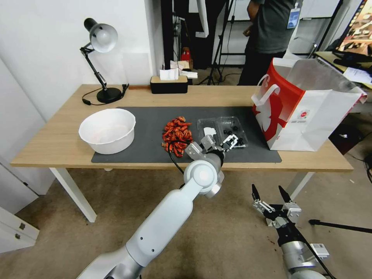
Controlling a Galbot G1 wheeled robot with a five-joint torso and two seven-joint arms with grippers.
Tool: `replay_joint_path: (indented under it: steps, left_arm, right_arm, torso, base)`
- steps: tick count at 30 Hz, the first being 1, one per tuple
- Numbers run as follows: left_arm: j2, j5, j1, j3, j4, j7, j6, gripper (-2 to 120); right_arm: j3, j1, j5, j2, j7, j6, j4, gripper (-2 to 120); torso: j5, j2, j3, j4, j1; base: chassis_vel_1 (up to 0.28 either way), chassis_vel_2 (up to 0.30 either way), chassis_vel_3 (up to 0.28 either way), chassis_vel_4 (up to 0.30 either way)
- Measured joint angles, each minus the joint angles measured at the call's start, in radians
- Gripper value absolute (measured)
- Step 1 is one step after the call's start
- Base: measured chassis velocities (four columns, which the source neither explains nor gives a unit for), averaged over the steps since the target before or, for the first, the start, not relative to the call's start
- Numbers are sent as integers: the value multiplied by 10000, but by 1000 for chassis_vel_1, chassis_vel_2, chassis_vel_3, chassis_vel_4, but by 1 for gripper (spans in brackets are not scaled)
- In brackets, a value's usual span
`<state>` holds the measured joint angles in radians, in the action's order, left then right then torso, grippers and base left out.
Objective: Close the disposable takeout box, then place it into the delivery bag.
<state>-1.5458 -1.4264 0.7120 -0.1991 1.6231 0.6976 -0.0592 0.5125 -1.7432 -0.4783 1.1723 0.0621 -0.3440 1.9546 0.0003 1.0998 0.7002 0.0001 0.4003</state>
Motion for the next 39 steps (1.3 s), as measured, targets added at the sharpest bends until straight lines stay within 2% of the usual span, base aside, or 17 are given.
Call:
replay_joint_path:
  steps: [13,18,39]
  left_arm:
    - [36,4,80,41,86,-138,105,100]
    - [176,16,186,116,294,-272,197,100]
    - [484,74,364,224,951,-1670,517,100]
  right_arm:
    - [-20,-3,0,6,-12,0,0,100]
    - [-48,-10,33,18,-19,1,2,100]
    - [-95,-40,226,168,-30,23,60,100]
  torso:
    - [-2,-3,2,-1,1]
    - [4,-5,4,9,3]
    - [-3,2,-2,0,-3]
  base:
    - [0,0,0,0]
    - [0,0,0,0]
    - [0,0,0,0]
